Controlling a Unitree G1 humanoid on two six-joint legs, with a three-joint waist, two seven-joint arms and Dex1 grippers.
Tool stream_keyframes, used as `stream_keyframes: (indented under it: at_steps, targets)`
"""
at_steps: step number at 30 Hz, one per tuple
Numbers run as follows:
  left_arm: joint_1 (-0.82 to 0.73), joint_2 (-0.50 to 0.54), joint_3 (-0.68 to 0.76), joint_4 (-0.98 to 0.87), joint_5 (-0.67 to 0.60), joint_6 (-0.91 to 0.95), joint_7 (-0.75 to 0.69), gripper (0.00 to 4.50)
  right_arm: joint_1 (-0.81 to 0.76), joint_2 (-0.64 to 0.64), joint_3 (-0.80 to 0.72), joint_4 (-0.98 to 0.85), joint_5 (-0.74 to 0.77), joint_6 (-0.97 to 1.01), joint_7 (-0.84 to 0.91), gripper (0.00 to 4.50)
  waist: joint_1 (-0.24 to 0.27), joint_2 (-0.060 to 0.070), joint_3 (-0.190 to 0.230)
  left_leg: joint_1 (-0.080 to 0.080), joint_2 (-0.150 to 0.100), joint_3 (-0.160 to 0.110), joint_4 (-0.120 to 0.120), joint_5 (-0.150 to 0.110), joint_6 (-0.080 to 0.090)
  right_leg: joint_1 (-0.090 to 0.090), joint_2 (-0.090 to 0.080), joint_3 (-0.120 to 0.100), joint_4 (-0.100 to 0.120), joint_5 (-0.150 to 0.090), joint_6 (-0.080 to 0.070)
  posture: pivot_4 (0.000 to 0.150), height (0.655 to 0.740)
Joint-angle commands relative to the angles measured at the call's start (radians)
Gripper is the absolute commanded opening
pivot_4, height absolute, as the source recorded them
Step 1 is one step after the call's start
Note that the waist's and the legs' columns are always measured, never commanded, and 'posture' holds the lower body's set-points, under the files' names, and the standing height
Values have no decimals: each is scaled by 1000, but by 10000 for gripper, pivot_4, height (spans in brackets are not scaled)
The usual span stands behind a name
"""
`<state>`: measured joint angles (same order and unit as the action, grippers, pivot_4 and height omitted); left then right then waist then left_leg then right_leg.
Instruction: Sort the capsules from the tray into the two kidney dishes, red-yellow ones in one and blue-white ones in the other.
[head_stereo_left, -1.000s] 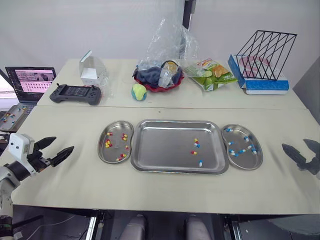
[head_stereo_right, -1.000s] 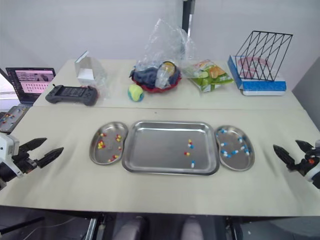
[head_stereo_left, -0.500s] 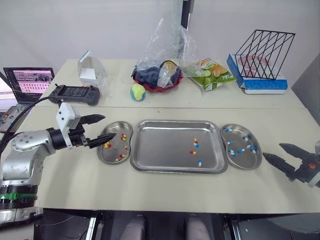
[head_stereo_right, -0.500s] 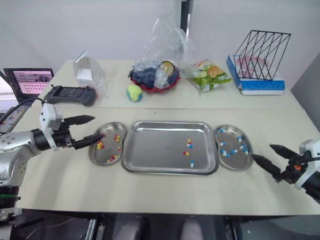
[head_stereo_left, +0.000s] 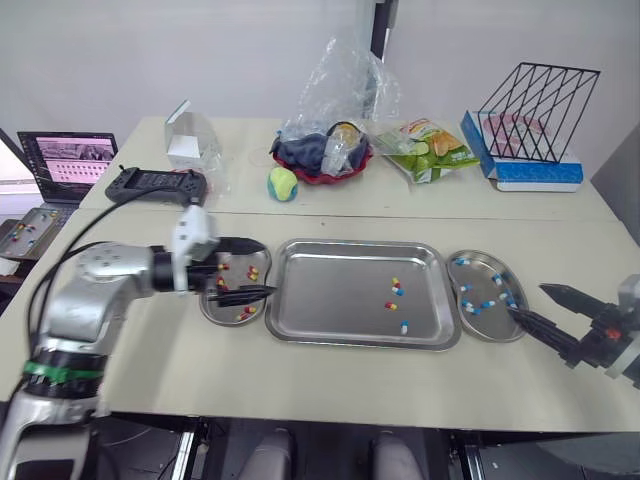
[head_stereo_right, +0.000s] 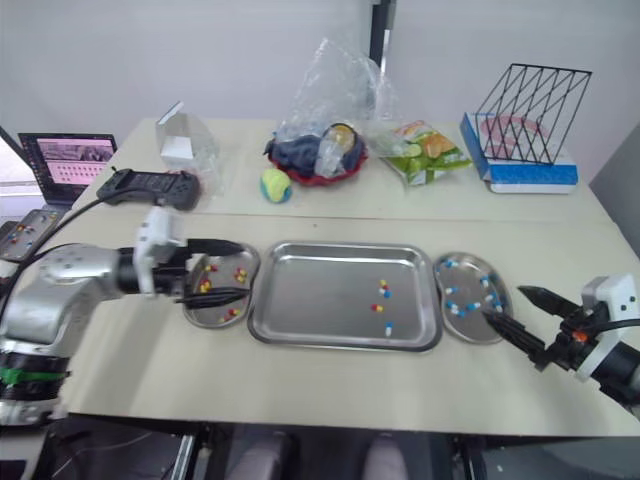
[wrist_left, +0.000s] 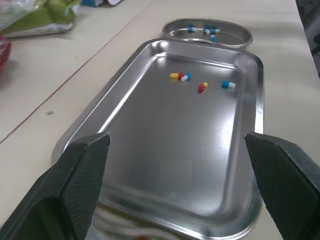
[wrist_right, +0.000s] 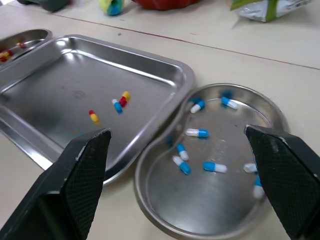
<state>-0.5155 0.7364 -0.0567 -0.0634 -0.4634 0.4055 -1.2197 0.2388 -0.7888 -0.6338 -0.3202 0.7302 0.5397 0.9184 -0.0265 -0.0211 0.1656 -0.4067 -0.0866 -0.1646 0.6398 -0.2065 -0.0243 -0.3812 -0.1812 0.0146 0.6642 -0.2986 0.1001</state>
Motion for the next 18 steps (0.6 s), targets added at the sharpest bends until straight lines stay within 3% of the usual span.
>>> stream_keyframes:
  at_steps: [1, 6, 14, 18]
  targets:
    - [-73, -18, -49, -39, 2, 50, -9, 45000, 27, -3, -35, -62, 39, 22, 4, 44721, 3, 0, 0, 0, 0, 0, 1, 0, 1, 0, 0, 0, 0, 0, 0, 1500, 7391]
    - [-153, -62, -110, 5, 23, 32, -46, 45000, 63, -15, -58, -115, 76, 48, 14, 44721, 3, 0, 0, 0, 0, 0, 2, -1, 1, 1, 0, 0, 0, 0, 1, 1500, 7391]
    - [-299, -255, -291, 156, 166, -53, -58, 45000, 98, -24, -39, -210, 118, 93, 15, 44721, 16, -1, 1, 2, -2, -1, 4, -1, 2, 8, 0, -1, -3, -1, 2, 1500, 7391]
    - [-325, -292, -321, 214, 218, -99, -64, 45000, 102, -26, -40, -227, 125, 105, 8, 44721, 8, -1, 1, 2, -2, -1, 5, -1, 2, 9, 0, -1, -3, -1, 2, 1500, 7391]
